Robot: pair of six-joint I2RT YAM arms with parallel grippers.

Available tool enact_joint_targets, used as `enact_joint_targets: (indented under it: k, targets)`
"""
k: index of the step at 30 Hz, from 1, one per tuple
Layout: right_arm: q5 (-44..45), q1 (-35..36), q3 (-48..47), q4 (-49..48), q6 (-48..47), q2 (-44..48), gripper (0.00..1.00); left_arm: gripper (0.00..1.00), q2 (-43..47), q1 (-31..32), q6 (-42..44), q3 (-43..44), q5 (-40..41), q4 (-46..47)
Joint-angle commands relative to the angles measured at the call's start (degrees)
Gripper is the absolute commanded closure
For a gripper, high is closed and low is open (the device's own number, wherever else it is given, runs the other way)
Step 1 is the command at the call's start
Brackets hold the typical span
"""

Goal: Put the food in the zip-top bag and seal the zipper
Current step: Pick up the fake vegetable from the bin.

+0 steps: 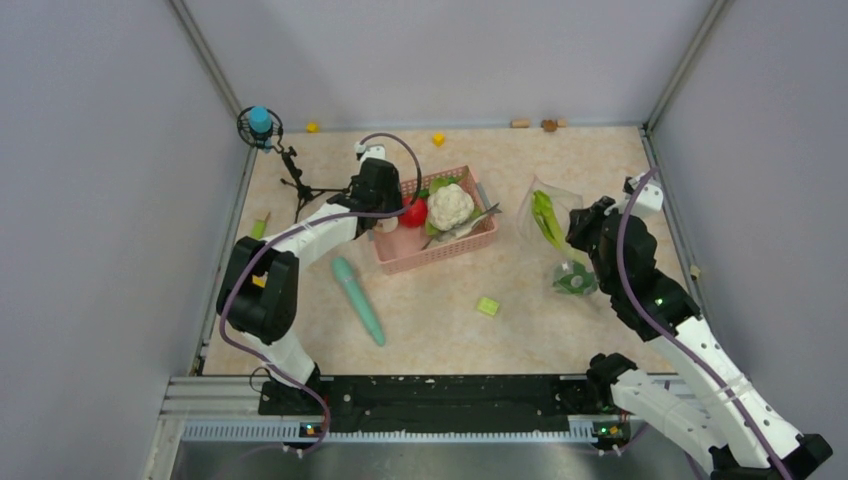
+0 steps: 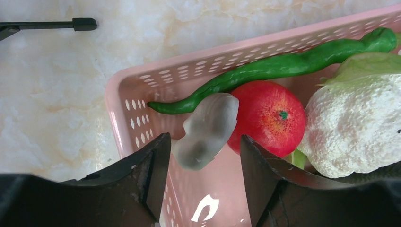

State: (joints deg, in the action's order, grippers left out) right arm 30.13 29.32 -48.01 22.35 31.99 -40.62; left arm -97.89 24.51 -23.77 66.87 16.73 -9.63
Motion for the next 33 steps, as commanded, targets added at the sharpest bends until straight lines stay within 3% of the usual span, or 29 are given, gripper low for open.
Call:
enact_joint_targets:
  k: [1,5,17,25,28,33]
  targets:
    - [2.09,-0.49,-0.20,-1.40,-0.54,-0.43,1.00,0.43,-0.10,-0.19,1.95,2.41,-0.26,-0.03]
    - [2.63,-0.52,0.00,-1.42,-0.48,-0.34,1.00,0.49,-1.30,-0.18,2.60,3.24,0.20,-1.60]
    - [2.85,-0.57,0.15,-1.42,-0.44,-0.73,1.00,0.55,-3.31,-0.18,3.51,4.94,-0.41,-4.79]
    - [1.88,-0.54,0.31,-1.48,-0.25,-0.56,1.00,0.81,-3.56,-0.21,3.94,5.64,-0.38,-5.49]
    - [1.57,-0.55,0.37,-1.63,-0.26,-0.38,1.00,0.98,-2.68,-0.17,3.99,5.78,-1.01,-6.17]
    - [1.25,-0.52,0.41,-1.70,-0.33,-0.34,1.00,1.00,0.44,-0.17,3.37,5.00,-1.62,-6.43]
